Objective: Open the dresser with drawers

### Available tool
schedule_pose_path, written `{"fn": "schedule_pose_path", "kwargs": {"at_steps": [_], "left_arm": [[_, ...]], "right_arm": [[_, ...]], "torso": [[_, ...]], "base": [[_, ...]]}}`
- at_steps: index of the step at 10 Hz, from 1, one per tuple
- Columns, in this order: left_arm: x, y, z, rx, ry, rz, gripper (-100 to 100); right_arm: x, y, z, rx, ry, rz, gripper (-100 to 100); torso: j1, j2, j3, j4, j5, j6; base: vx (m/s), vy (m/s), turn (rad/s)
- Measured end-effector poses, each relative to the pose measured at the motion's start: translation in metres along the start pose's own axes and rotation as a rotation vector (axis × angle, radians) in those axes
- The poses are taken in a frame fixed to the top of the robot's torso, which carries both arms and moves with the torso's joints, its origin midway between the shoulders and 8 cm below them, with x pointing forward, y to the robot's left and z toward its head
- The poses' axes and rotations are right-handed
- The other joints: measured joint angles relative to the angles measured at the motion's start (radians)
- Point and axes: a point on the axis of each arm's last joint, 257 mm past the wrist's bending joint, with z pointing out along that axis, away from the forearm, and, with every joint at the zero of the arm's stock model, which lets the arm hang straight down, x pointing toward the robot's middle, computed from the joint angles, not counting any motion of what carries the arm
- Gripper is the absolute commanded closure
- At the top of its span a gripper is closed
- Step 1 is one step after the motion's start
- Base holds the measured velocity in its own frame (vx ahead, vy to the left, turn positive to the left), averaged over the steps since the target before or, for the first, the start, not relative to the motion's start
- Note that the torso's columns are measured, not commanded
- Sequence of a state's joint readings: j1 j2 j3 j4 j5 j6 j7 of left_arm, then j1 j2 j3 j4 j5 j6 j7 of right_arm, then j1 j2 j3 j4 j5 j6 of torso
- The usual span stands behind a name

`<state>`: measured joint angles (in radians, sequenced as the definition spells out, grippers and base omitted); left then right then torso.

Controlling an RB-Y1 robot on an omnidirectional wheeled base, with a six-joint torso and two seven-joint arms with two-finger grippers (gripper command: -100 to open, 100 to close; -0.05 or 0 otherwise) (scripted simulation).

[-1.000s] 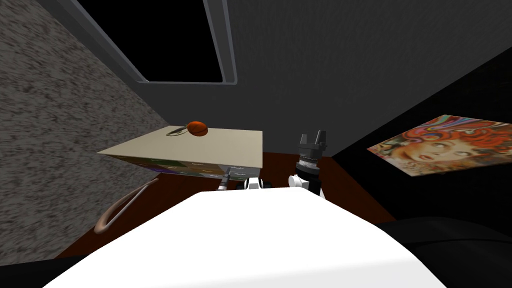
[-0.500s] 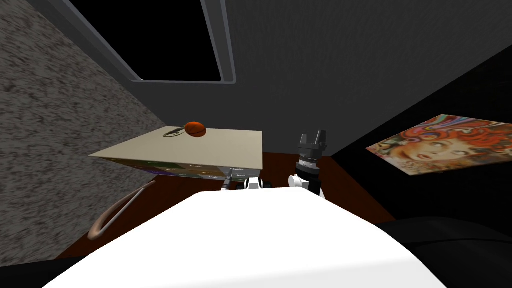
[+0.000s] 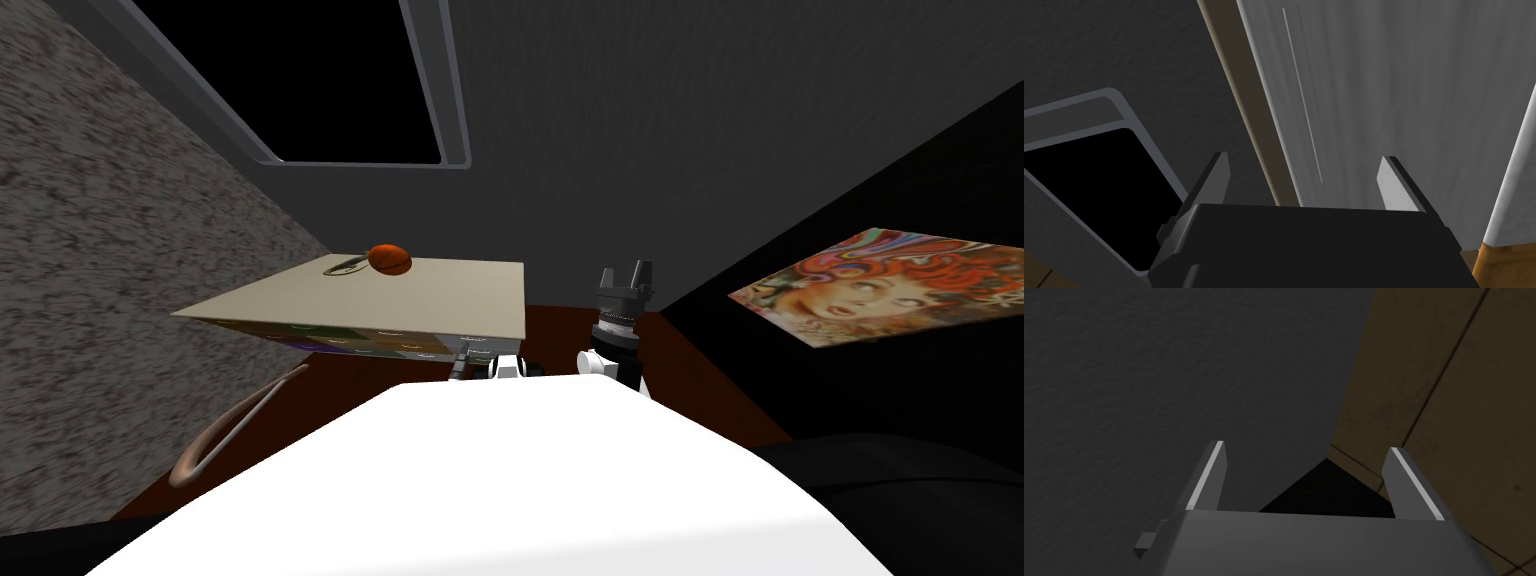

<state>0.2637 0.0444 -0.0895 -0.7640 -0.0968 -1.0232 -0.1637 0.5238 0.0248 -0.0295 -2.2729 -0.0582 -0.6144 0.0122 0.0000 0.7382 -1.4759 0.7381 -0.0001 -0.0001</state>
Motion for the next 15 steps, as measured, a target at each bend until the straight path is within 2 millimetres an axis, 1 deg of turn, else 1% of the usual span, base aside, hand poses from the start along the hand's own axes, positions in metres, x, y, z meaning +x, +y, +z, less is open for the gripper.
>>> {"fn": "schedule_pose_path", "kwargs": {"at_steps": [2,3,9,10,12,13,15], "left_arm": [[-0.003,-0.002,0.011,0.002,-0.001,0.000,-100],[-0.003,-0.002,0.012,0.000,-0.001,0.000,100],[-0.006,-0.006,0.011,0.003,0.007,0.001,100],[-0.006,-0.005,0.011,0.001,0.007,0.000,-100],[-0.024,-0.003,0.012,0.004,0.015,0.038,-100],[-0.029,-0.005,0.019,0.007,0.016,0.047,-100],[-0.033,-0.010,0.033,0.006,0.014,0.048,-100]], "right_arm": [[0.000,0.000,0.000,0.000,0.000,0.000,0],[0.000,0.000,0.000,0.000,0.000,0.000,0],[0.000,0.000,0.000,0.000,0.000,0.000,0],[0.000,0.000,0.000,0.000,0.000,0.000,0],[0.000,0.000,0.000,0.000,0.000,0.000,0],[0.000,0.000,0.000,0.000,0.000,0.000,0],[0.000,0.000,0.000,0.000,0.000,0.000,0]], "torso": [[0.000,0.000,0.000,0.000,0.000,0.000],[0.000,0.000,0.000,0.000,0.000,0.000],[-0.001,0.000,0.000,0.000,0.000,0.000],[-0.001,-0.006,-0.003,-0.001,0.000,0.000],[0.000,-0.007,-0.004,-0.002,0.000,0.000],[-0.001,-0.006,-0.003,-0.001,0.000,0.000],[0.000,-0.001,0.000,0.000,0.000,0.000]], "base": [[0.000,0.000,0.000],[0.000,0.000,0.000],[-0.158,0.007,0.017],[-0.014,-0.005,-0.005],[0.045,-0.014,-0.006],[0.103,-0.022,-0.009],[0.094,-0.028,-0.009]]}}
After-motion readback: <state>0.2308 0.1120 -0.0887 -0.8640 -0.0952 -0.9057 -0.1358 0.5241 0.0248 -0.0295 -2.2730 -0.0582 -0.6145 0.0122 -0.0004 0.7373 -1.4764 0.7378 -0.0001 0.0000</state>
